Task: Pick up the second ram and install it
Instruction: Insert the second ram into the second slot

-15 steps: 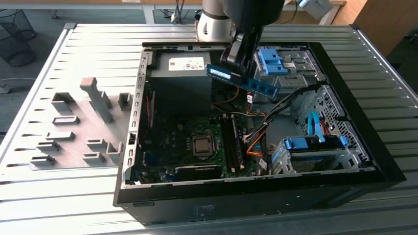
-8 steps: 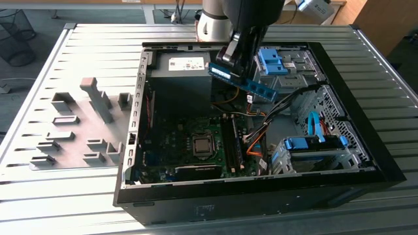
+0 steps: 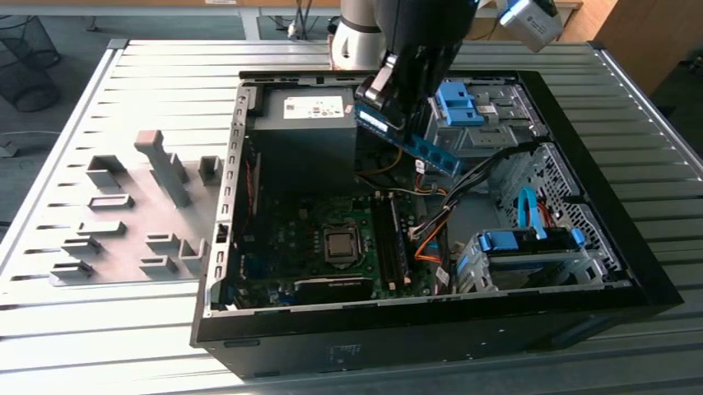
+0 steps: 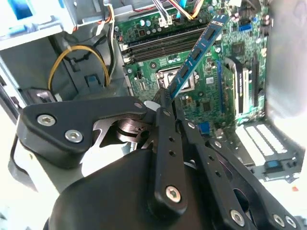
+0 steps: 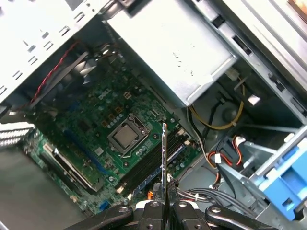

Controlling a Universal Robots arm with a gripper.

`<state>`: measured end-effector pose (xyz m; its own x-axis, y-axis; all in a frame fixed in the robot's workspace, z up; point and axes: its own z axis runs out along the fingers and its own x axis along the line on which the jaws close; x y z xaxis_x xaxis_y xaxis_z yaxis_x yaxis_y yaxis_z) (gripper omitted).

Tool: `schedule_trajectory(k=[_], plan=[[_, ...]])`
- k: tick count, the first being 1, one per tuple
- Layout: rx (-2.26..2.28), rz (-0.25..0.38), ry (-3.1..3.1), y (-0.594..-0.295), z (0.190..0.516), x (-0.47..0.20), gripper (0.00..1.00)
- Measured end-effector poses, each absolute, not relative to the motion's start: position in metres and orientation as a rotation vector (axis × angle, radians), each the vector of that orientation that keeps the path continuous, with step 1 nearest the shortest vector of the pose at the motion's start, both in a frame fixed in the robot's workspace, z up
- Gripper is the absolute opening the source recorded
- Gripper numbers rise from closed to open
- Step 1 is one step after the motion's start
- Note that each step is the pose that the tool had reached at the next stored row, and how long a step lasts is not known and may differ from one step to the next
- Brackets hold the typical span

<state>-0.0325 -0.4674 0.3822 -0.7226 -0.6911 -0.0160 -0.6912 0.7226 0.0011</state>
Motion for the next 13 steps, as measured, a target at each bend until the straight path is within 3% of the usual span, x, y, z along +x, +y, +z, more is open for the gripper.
schedule_trajectory(k=[13], plan=[[-0.828,0.008,3.015,-0.4674,0.3809,-0.0325,0.14]])
